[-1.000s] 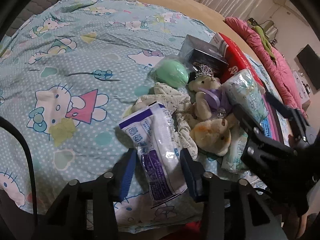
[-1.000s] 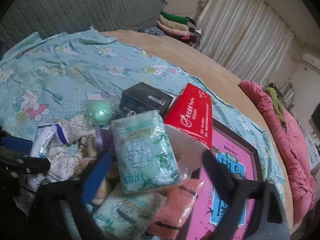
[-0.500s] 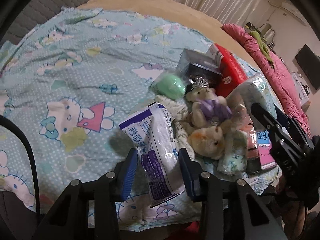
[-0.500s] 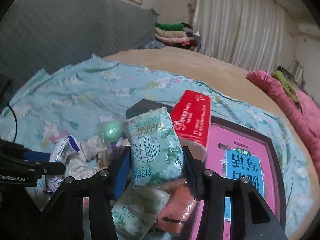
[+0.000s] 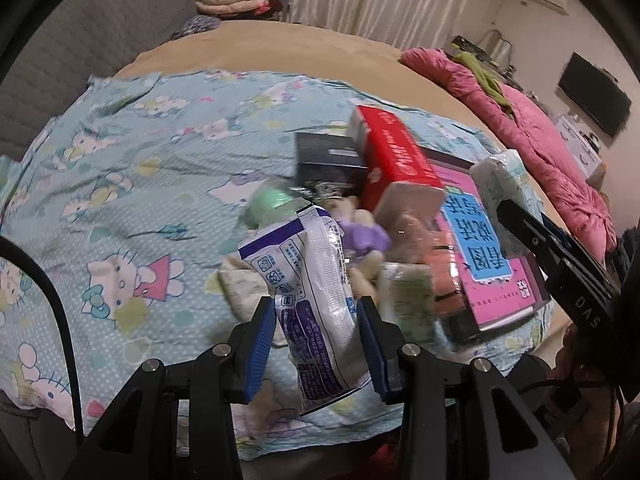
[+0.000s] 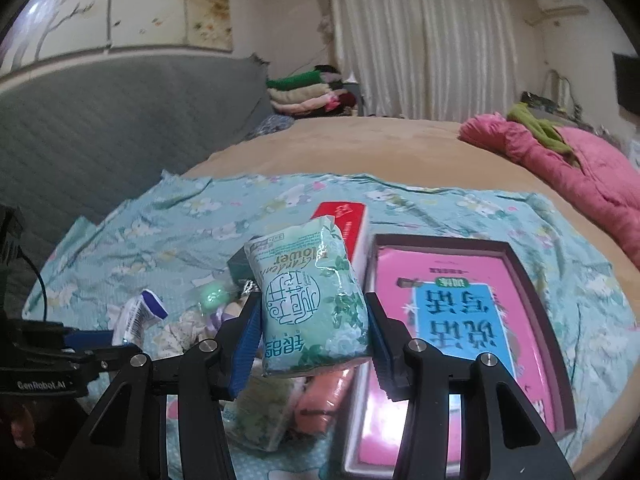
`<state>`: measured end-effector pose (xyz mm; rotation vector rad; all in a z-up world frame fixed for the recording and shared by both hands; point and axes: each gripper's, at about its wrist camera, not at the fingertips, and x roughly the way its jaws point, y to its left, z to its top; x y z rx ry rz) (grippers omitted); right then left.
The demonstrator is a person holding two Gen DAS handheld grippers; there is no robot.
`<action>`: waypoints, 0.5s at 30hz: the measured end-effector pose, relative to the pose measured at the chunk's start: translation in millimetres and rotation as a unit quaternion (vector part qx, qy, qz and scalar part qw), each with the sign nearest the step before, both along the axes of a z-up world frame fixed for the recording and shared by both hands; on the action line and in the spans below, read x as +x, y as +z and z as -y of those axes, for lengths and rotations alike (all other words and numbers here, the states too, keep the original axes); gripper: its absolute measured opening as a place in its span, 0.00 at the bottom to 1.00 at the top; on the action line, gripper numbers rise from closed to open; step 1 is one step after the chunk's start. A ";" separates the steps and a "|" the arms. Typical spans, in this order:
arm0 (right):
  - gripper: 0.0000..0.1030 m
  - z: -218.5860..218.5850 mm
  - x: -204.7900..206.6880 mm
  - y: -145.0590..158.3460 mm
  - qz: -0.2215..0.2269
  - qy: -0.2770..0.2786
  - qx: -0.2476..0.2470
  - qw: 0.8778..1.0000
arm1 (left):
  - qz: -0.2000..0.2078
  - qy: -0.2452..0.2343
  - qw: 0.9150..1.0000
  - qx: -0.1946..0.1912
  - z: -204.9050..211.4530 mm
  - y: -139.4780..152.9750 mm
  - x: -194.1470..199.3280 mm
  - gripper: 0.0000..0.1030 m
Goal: Organize soft objects
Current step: 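Grasp the white-and-purple packet with the left tool while the right tool grasps the green tissue pack, then carry the packet and tissue pack with both tools over the pink book box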
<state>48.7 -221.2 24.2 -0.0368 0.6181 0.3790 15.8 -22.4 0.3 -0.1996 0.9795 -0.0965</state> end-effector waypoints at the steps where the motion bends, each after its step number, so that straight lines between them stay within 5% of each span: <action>1: 0.49 4.6 -1.0 1.9 0.001 -0.006 0.004 1.000 | 0.002 -0.004 1.000 0.002 4.6 1.8 -0.3 0.41; 15: 0.49 71.0 -7.0 18.2 0.019 -0.082 0.041 0.996 | 0.029 -0.072 0.997 0.031 76.6 33.3 12.6 0.41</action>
